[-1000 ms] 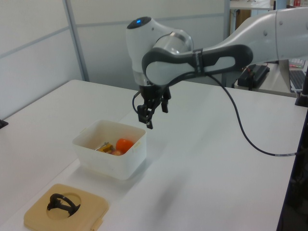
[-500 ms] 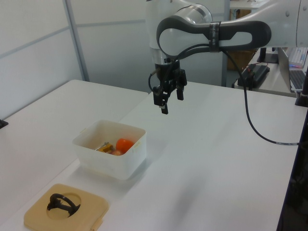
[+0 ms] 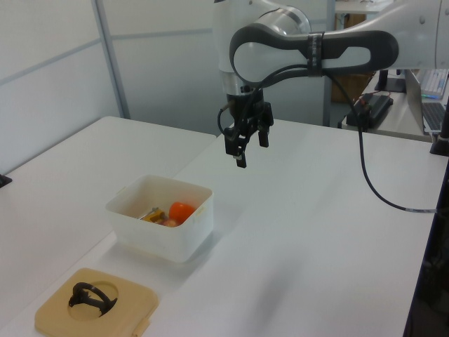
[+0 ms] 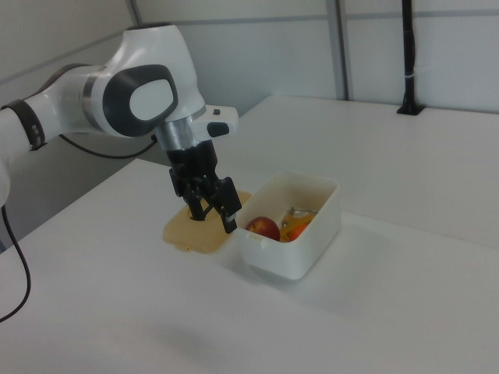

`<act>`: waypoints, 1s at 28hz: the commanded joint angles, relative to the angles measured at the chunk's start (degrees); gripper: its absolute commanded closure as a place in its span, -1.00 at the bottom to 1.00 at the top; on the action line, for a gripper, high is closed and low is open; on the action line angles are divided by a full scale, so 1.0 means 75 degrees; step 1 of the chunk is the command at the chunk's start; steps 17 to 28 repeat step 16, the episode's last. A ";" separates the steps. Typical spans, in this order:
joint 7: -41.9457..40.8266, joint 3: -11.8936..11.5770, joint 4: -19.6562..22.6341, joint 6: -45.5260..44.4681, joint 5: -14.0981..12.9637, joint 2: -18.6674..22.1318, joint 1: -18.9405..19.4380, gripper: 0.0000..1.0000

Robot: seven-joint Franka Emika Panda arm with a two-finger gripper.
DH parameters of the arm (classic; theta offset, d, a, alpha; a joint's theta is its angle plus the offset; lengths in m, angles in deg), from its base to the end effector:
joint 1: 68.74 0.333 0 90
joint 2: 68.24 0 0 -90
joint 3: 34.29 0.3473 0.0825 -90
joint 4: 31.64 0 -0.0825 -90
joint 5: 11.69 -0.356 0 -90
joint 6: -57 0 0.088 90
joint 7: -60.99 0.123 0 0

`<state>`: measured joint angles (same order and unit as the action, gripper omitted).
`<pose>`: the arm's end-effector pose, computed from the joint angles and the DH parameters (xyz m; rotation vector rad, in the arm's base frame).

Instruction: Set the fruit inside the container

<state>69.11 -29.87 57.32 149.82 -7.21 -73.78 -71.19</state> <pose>0.5614 0.0079 0.5999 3.0645 -0.1574 -0.0348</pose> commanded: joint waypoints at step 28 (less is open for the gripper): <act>-0.0192 -0.0097 0.0385 0.0351 -0.0468 0.0516 0.0080 -1.00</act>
